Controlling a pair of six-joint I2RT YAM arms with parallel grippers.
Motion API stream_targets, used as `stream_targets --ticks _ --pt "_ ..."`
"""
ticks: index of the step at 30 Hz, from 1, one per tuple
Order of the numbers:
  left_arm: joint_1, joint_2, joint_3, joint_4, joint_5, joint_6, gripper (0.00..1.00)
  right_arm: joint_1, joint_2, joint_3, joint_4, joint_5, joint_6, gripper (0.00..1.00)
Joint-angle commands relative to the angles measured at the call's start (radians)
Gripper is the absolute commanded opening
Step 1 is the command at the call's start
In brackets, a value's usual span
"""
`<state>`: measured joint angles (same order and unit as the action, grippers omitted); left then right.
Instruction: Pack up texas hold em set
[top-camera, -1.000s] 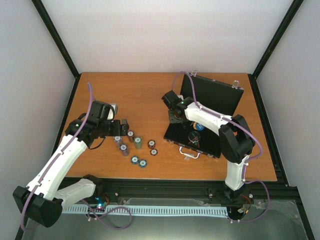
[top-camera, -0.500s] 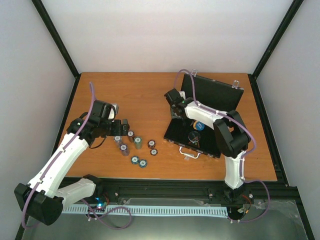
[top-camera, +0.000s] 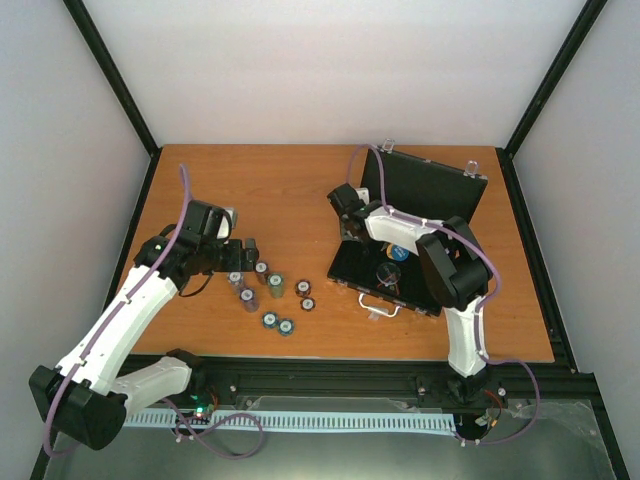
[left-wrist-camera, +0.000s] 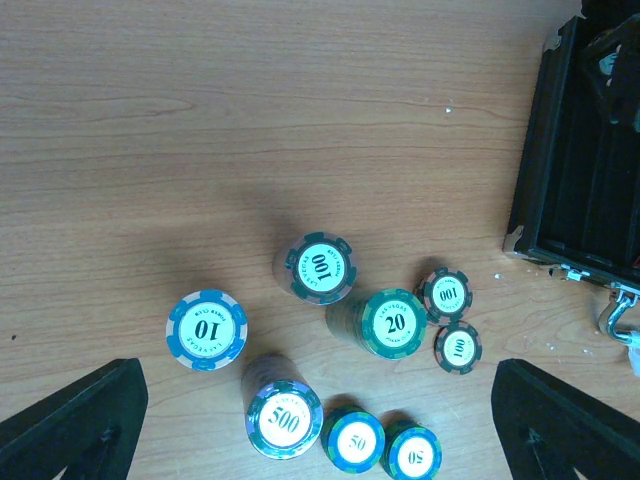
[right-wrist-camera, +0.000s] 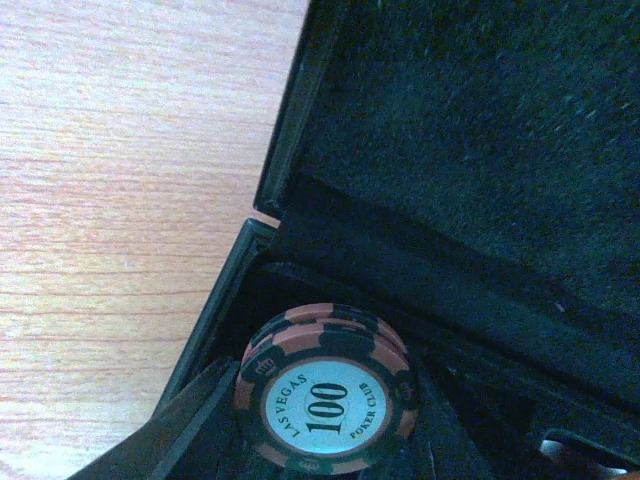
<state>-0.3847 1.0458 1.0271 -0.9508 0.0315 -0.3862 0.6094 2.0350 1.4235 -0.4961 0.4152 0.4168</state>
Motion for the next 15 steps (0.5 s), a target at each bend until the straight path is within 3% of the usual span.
stream_targets --ticks 1,11,15 --pt "-0.003 0.000 0.027 -0.014 -0.001 0.020 0.97 -0.010 0.031 -0.008 0.040 0.018 0.046 0.26" --pt "-0.003 0.014 0.032 -0.013 0.001 0.028 0.97 -0.016 0.062 -0.002 0.066 0.017 0.078 0.27" --pt "-0.003 0.020 0.031 -0.010 0.004 0.027 0.97 -0.019 0.082 0.005 0.071 0.003 0.083 0.35"
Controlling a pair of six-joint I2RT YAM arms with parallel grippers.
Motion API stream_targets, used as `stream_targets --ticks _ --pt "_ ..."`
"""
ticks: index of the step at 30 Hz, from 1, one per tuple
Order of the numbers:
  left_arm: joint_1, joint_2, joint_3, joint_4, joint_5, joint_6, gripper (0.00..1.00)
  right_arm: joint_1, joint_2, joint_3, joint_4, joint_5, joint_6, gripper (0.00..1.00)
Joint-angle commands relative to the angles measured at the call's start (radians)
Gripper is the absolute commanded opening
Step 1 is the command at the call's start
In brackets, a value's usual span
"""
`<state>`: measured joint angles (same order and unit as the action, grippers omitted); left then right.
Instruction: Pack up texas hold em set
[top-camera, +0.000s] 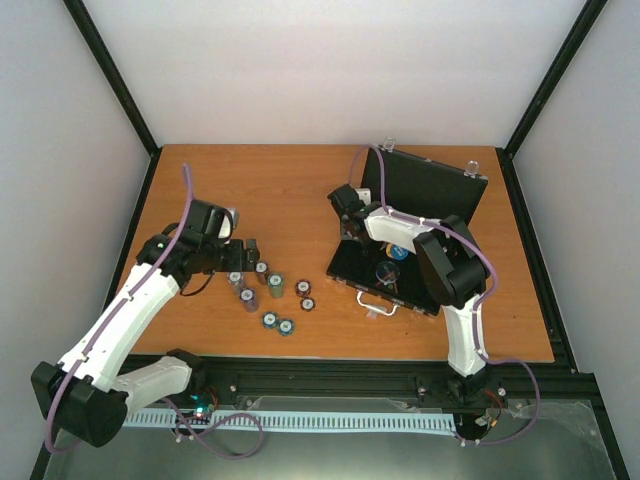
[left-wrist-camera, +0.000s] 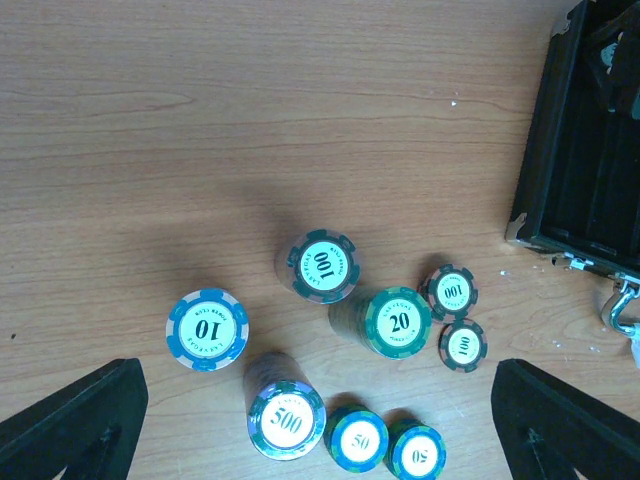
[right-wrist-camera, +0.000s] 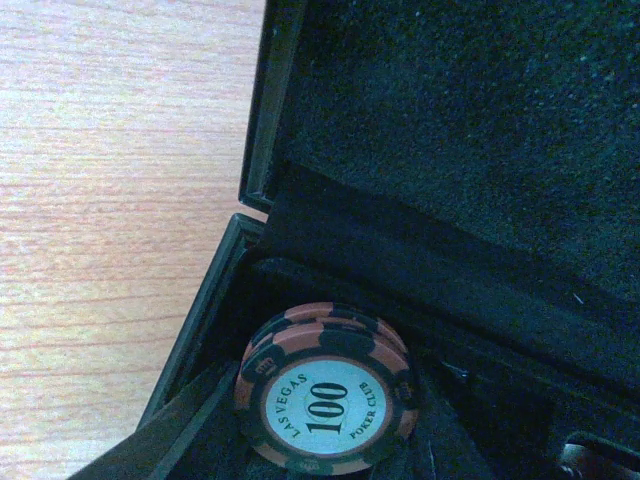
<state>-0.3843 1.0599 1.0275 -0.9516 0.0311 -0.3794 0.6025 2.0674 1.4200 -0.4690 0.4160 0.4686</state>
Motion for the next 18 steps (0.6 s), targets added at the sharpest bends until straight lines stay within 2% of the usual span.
stream_targets --ticks 1,6,18 --pt "-0.004 0.008 0.032 -0.010 0.005 0.020 0.97 -0.013 0.052 0.011 0.043 0.001 0.033 0.37" --pt "-0.004 0.009 0.034 -0.008 0.001 0.017 0.97 -0.013 0.048 0.005 0.043 -0.012 0.037 0.50" --pt "-0.004 0.028 0.047 0.011 0.000 0.010 0.97 -0.013 0.019 0.014 0.040 -0.031 0.010 0.62"
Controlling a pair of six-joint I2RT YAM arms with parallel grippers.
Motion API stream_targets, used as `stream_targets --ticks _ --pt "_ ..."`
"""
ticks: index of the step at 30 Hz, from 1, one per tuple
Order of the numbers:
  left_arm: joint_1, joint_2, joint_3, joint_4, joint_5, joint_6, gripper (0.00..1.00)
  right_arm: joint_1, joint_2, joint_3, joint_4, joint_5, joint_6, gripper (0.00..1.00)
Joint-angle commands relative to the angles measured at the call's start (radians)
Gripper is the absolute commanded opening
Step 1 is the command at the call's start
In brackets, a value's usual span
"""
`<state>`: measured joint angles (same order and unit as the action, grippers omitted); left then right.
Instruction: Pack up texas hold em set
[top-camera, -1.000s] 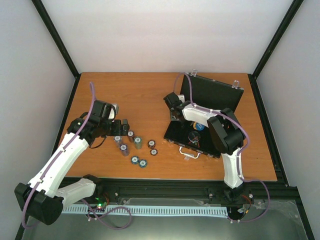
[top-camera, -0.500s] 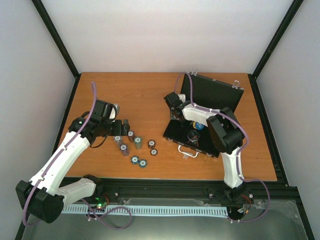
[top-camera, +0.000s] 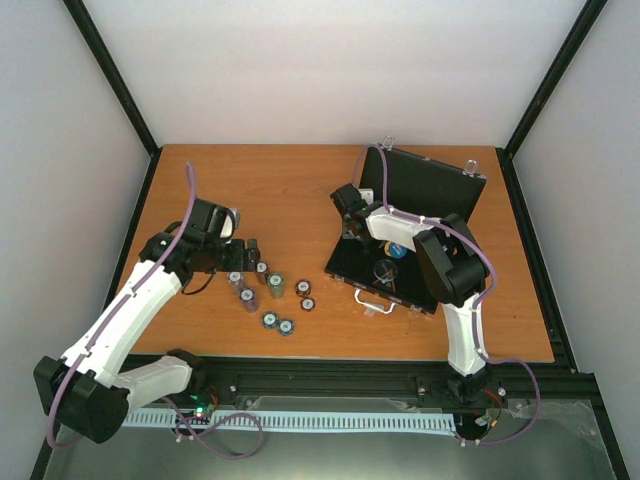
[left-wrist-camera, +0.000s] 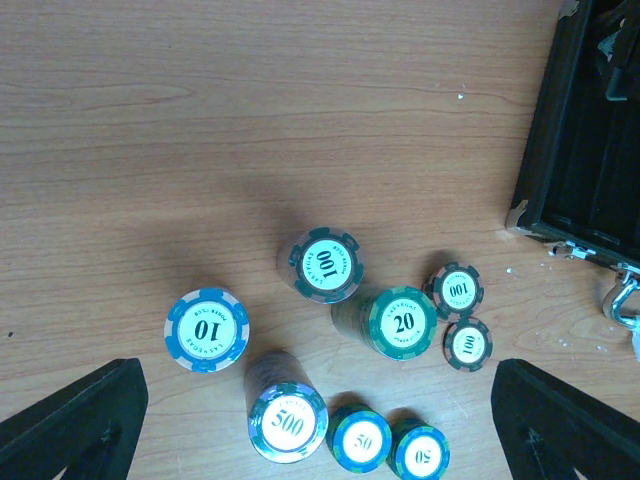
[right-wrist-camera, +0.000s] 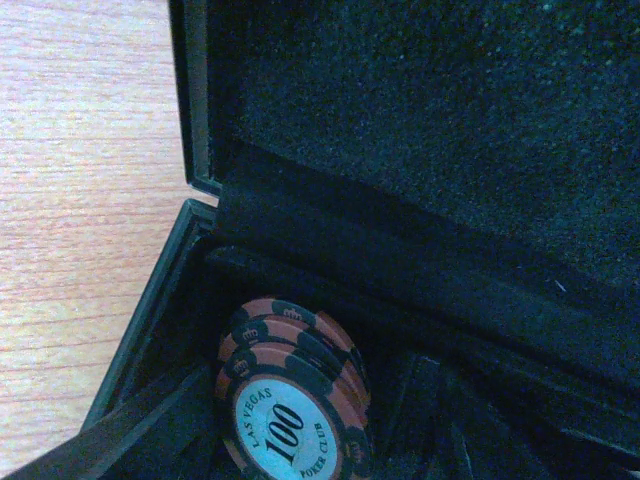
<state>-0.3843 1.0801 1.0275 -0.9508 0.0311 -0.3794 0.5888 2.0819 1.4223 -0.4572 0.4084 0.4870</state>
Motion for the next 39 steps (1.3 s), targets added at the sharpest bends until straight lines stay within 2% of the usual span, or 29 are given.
stream_targets --ticks 1,11,26,35,39 --pt "-0.004 0.009 0.049 0.010 0.000 0.010 0.97 0.000 0.001 0.014 0.029 -0.026 -0.012 0.63" --pt "-0.004 0.021 0.066 0.019 -0.015 0.010 0.97 0.000 -0.024 0.073 -0.019 -0.112 -0.077 0.70" --pt "-0.004 0.022 0.082 0.026 -0.027 -0.010 0.97 -0.009 -0.086 0.097 -0.080 -0.172 -0.144 0.72" --pt "-0.004 0.015 0.105 0.011 -0.048 -0.022 0.97 0.002 -0.224 0.058 -0.213 -0.292 -0.169 0.72" --pt "-0.004 0.024 0.133 -0.006 -0.052 -0.033 0.97 0.058 -0.313 -0.014 -0.288 -0.320 -0.185 0.73"
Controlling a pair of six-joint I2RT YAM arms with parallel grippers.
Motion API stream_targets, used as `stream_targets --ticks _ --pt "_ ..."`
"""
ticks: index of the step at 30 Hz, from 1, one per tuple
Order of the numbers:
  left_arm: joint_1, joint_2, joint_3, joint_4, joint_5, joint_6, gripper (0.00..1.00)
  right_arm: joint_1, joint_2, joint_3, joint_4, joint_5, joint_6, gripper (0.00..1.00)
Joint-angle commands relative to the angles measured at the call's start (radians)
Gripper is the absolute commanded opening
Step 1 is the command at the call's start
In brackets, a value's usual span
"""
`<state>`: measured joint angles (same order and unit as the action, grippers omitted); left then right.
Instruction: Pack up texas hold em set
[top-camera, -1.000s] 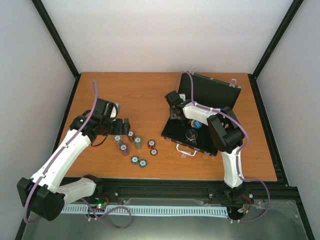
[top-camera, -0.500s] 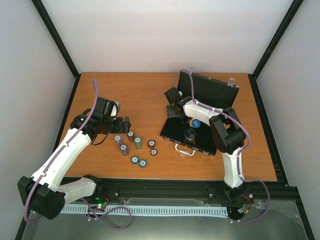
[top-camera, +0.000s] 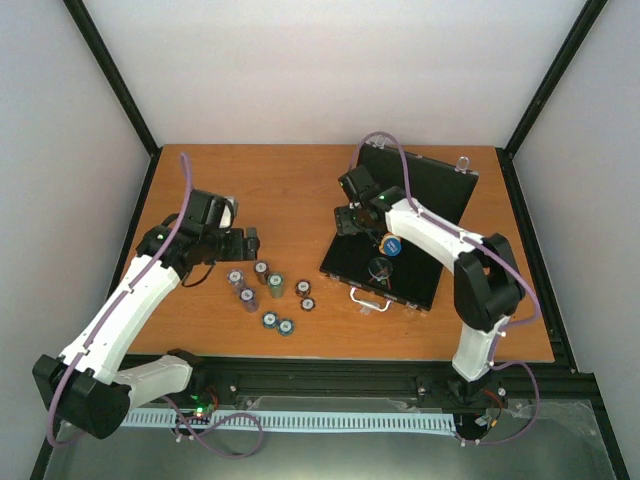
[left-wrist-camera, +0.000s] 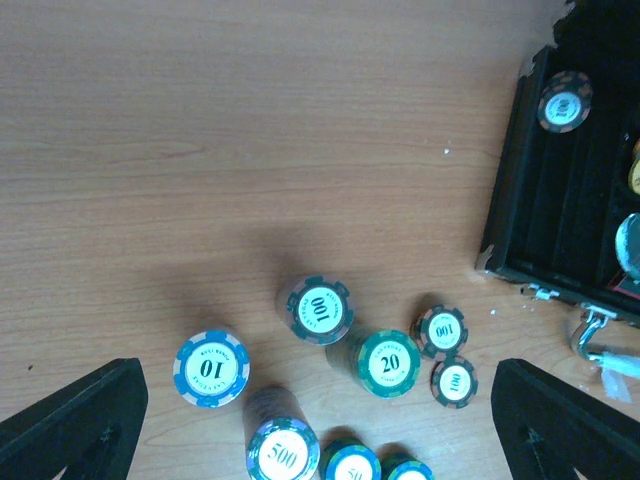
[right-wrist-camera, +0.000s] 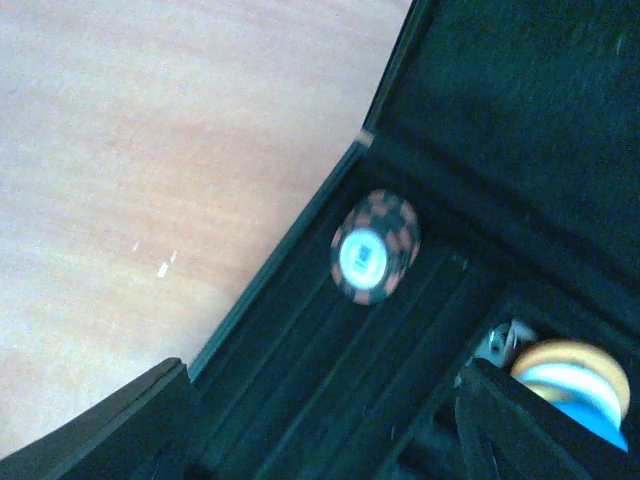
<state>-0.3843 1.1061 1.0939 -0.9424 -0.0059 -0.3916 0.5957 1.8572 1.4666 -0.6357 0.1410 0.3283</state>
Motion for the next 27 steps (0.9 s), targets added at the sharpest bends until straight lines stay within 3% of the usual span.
stream_targets --ticks 1,12,19,27 --pt "-0.004 -0.002 0.073 -0.018 -0.015 -0.024 0.97 0.076 -0.111 -0.075 -0.133 -0.058 -0.031 0.73" --pt "-0.004 -0.009 0.145 -0.064 -0.046 -0.056 0.97 0.366 -0.236 -0.199 -0.280 -0.098 0.066 0.79" --pt "-0.004 -0.029 0.125 -0.075 -0.027 -0.072 0.97 0.480 -0.107 -0.160 -0.233 -0.140 0.111 0.79" --pt "-0.004 -0.053 0.121 -0.092 -0.023 -0.060 0.97 0.500 0.029 -0.049 -0.245 -0.148 0.107 0.76"
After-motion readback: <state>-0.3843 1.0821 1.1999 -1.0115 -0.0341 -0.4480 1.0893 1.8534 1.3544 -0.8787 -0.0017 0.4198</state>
